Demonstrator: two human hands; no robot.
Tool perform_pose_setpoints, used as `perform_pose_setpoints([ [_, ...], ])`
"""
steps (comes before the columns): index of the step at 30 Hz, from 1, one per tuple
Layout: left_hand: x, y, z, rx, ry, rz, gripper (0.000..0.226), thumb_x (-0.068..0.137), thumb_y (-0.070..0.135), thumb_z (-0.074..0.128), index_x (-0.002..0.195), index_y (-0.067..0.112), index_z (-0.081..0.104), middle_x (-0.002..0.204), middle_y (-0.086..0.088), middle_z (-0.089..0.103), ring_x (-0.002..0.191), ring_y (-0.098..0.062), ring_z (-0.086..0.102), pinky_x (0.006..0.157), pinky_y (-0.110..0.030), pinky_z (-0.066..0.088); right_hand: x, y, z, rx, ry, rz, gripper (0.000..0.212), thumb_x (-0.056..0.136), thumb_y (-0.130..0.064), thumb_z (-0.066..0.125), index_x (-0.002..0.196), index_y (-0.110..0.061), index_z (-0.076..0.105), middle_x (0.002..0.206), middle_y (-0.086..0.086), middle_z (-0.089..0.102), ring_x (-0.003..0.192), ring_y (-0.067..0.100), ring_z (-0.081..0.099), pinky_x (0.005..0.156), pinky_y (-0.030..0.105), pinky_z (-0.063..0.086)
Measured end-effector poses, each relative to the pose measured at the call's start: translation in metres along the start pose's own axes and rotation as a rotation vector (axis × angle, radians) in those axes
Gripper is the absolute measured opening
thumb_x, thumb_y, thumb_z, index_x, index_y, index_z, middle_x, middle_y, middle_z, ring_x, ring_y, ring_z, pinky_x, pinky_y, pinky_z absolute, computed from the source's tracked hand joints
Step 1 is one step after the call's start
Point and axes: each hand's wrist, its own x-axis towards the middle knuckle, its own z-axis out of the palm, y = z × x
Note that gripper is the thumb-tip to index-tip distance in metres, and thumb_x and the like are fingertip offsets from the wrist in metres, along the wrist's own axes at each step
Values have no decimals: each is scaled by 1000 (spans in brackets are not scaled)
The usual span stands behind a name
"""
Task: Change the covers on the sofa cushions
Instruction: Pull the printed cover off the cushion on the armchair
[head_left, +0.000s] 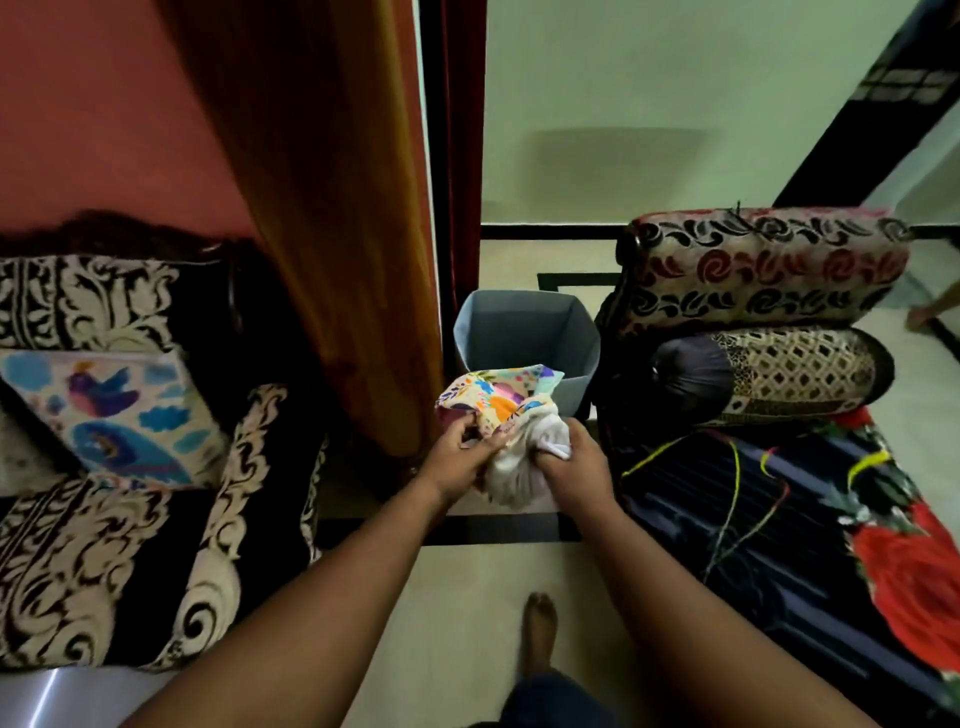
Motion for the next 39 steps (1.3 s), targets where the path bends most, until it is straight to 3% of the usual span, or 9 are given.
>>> perform_pose_setpoints([
  [2, 43, 12, 16, -17, 69, -17, 74, 80, 30, 82, 143, 10, 48, 129, -6, 65, 115, -20, 65, 97, -36, 55, 53, 2, -13, 19, -14, 19, 18, 78, -24, 72, 94, -27, 63, 85, -11, 70, 81, 5, 65, 77, 36, 56],
  [4, 78, 31, 31, -5, 117, -13, 61, 93, 14, 72, 146, 7, 44, 129, -7, 59, 113, -17, 60, 91, -27, 52, 101, -2, -23, 19, -33, 31, 18, 77, -27, 70, 94, -28, 64, 85, -13, 70, 81, 3, 65, 77, 36, 57],
  [13, 240, 87, 53, 89, 154, -49, 56, 90, -6, 67, 142, 2, 45, 136, -21, 54, 124, -29, 56, 109, -43, 46, 280, -30, -34, -24, -89, 39, 18, 78, -23, 70, 94, -29, 62, 93, -9, 69, 91, 14, 66, 85, 43, 56],
  [18, 324, 105, 58, 90, 145, -101, 56, 91, -5, 67, 142, 2, 46, 133, -21, 58, 115, -24, 59, 107, -45, 48, 364, -25, -29, -62, -80, 133, 26, 78, -29, 69, 104, -27, 62, 100, -7, 69, 96, 19, 66, 86, 38, 55],
  [23, 390, 110, 74, 129, 224, -149, 54, 90, -1, 70, 139, 3, 49, 131, -16, 61, 111, -20, 61, 105, -36, 48, 447, -15, -23, -102, -132, 178, 30, 83, -25, 70, 111, -23, 59, 99, -7, 66, 96, 20, 63, 83, 32, 49],
  [29, 452, 103, 90, 74, 344, -217, 59, 91, 6, 72, 145, 8, 47, 129, 0, 59, 118, -15, 59, 101, -33, 51, 539, 12, 2, -143, -336, 185, 37, 88, -23, 70, 122, -18, 56, 109, -1, 63, 97, 17, 57, 83, 30, 44],
  [34, 474, 86, 105, 64, 426, -270, 58, 92, 8, 71, 145, 8, 47, 131, 0, 58, 116, -14, 59, 102, -30, 47, 589, 50, 25, -210, -548, 235, 46, 85, -34, 61, 129, -26, 49, 120, 11, 64, 108, 38, 64, 88, 57, 56],
  [37, 472, 77, 107, 76, 444, -284, 55, 91, 12, 72, 142, 8, 51, 137, -9, 61, 120, -18, 61, 109, -39, 47, 601, 56, 27, -254, -606, 272, 59, 89, -22, 65, 145, -22, 45, 131, 13, 63, 112, 37, 63, 97, 53, 53],
  [39, 464, 76, 108, 48, 470, -300, 57, 93, 13, 71, 145, 6, 48, 137, -7, 59, 122, -17, 58, 110, -38, 45, 603, 53, 26, -298, -634, 272, 62, 90, -24, 68, 148, -21, 44, 134, 13, 61, 115, 37, 62, 99, 51, 51],
])
